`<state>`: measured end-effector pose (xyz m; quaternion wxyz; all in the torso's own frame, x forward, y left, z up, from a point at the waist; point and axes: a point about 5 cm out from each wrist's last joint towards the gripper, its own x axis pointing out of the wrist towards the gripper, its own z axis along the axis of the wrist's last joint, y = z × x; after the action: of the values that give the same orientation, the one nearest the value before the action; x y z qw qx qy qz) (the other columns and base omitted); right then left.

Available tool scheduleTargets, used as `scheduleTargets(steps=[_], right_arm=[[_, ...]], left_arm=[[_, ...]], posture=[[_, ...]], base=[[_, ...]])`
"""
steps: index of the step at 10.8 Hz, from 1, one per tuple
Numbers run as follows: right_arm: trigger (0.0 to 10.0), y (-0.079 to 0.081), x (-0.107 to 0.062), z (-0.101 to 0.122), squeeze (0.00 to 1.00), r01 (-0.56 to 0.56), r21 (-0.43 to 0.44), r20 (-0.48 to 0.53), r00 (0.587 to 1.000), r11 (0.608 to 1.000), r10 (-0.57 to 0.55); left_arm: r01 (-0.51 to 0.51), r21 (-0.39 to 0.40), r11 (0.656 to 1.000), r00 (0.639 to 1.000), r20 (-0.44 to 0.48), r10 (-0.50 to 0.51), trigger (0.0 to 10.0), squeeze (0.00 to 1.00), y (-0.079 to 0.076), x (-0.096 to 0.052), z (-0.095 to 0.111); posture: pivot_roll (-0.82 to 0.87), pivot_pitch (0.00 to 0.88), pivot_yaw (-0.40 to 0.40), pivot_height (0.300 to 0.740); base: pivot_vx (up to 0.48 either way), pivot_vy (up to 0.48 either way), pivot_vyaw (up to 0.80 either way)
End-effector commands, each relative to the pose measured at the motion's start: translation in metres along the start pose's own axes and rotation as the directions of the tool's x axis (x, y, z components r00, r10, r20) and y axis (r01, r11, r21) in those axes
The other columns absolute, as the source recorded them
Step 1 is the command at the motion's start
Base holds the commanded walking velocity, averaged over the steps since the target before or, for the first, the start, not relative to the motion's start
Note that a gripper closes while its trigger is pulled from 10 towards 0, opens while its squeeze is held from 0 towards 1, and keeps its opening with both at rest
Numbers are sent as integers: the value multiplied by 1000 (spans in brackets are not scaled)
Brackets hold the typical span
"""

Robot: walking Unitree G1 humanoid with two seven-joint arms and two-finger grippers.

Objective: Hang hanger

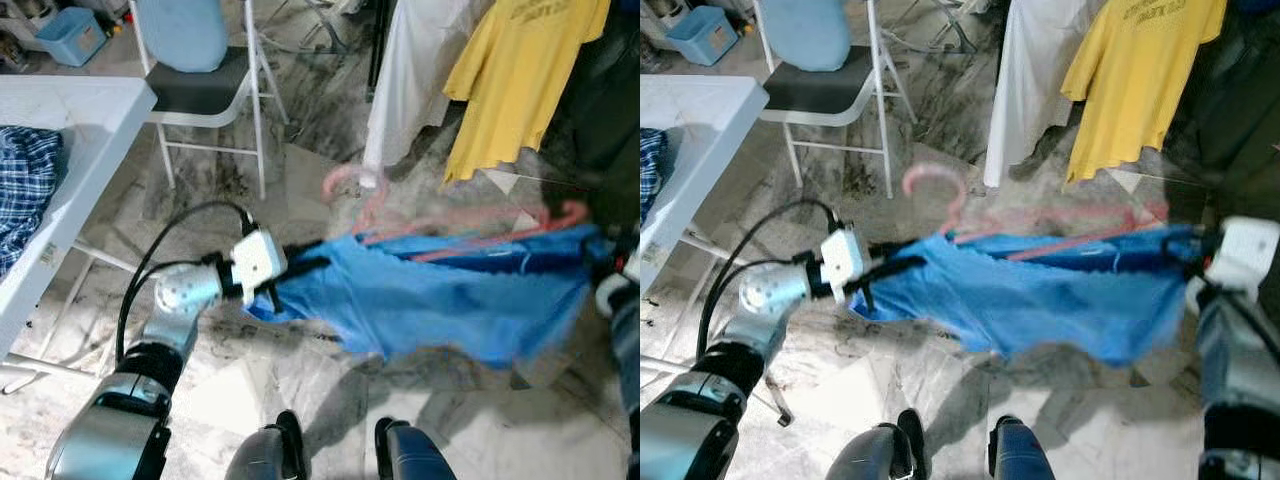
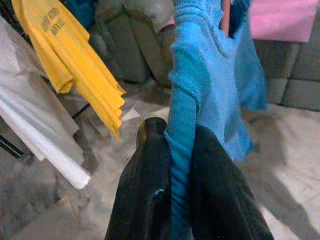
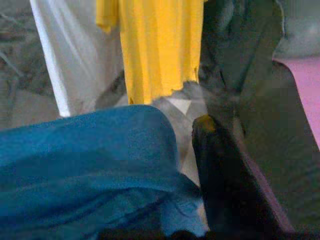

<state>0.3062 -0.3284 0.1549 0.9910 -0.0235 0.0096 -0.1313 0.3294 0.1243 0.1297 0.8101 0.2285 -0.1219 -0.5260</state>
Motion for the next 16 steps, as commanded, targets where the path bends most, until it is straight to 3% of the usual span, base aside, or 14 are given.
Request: scheduleTargets(steps=[1, 5, 7, 8, 10, 12, 13, 14, 15, 16], right_arm=[[0, -4, -1, 3, 0, 13, -11, -1, 1000, 1000, -13], [0, -1, 6, 28, 0, 4, -38, 52, 999, 999, -2], [0, 15, 10, 41, 0, -47, -31, 82, 995, 998, 50], [0, 25, 10, 45, 0, -80, -33, 95, 992, 996, 83], [0, 42, 6, 43, 0, -140, -86, 92, 985, 986, 147], [0, 40, 5, 40, 0, -121, -97, 76, 989, 988, 129], [0, 39, 5, 42, 0, -118, -85, 80, 989, 989, 125], [0, 40, 5, 41, 0, -122, -95, 78, 988, 988, 130], [0, 37, 6, 34, 0, -108, -108, 58, 992, 988, 114], [0, 30, 7, 29, 0, -67, -119, 47, 996, 991, 73]], left_arm=[[14, -6, 1000, 999, -36, -14, 0, 0, -7, -8, -8], [90, -46, 995, 981, -166, -96, 0, 0, -35, -20, -34], [110, 22, 994, 950, -296, -99, 0, 0, -43, -16, -45], [47, 55, 997, 932, -362, -24, 0, 0, -40, -11, -50], [-226, 77, 971, 887, -396, 238, 0, 0, -26, -3, -54], [-365, 75, 928, 836, -414, 361, 0, 0, -20, -2, -56], [-385, 68, 920, 829, -413, 377, 0, 0, -21, -3, -56], [-417, -5, 909, 841, -383, 383, 0, 0, -22, 0, -54], [-359, -88, 929, 901, -291, 320, 0, 0, -29, 7, -47], [-162, -158, 974, 966, -228, 124, 0, 0, -47, 11, -45]], posture=[[-209, 245, 120, 740], [-214, 246, 119, 740], [-224, 246, 120, 740], [-226, 246, 120, 740], [-232, 243, 118, 740], [-233, 241, 117, 740], [-233, 241, 117, 740], [-234, 241, 117, 740], [-234, 241, 117, 740], [-232, 241, 119, 740]], base=[[0, 0, 0], [0, 0, 0], [0, 0, 0], [0, 0, 0], [0, 0, 0], [0, 0, 0], [0, 0, 0], [0, 0, 0], [0, 0, 0], [0, 0, 0]])
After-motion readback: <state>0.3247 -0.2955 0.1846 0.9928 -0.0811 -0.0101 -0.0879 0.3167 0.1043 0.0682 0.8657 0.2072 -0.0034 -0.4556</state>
